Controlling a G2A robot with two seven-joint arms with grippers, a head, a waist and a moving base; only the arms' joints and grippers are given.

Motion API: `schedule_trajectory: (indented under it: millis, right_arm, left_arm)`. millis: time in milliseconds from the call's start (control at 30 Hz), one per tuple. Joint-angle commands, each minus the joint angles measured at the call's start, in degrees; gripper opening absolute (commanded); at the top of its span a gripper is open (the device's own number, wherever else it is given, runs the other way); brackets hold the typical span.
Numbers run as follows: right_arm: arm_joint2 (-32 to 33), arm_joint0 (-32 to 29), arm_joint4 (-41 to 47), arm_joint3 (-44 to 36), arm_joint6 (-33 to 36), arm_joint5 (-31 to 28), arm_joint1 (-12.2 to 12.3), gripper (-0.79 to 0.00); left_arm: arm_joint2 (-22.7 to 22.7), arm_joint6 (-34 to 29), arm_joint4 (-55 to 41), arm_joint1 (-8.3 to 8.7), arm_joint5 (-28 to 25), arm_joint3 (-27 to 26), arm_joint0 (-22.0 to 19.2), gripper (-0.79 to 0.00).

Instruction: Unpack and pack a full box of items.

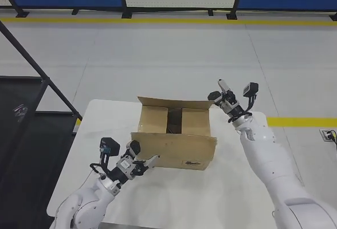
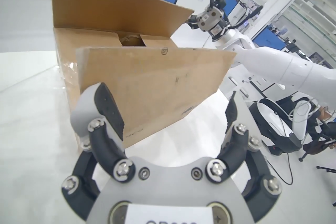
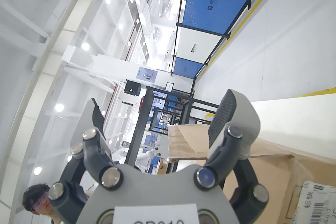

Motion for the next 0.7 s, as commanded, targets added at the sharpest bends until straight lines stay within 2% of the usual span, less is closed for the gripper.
schedule_trajectory:
  millis: [0,300,500,667]
  right_arm:
    - [-0.2,-0.4,-1.2,-1.8,1.4,1.1,0.4,0.000]
    - [-0.8,-3.7,-5.4,-13.3,6.9,13.7,2.0,0.000]
    - [-0.5,-8.2,-6.5,-24.0,8.2,26.5,3.0,0.000]
    - [-0.1,-12.2,-7.3,-31.5,9.2,34.1,3.7,0.000]
  left_arm:
    - [1.5,0.2,0.9,-0.25,1.9,0.8,-1.4,0.000]
    - [6.7,0.4,5.2,-1.31,8.8,4.7,-6.6,0.000]
    - [8.9,0.5,6.3,-1.95,11.6,7.6,-9.2,0.000]
    - [10.5,0.6,7.1,-2.42,12.8,8.8,-10.7,0.000]
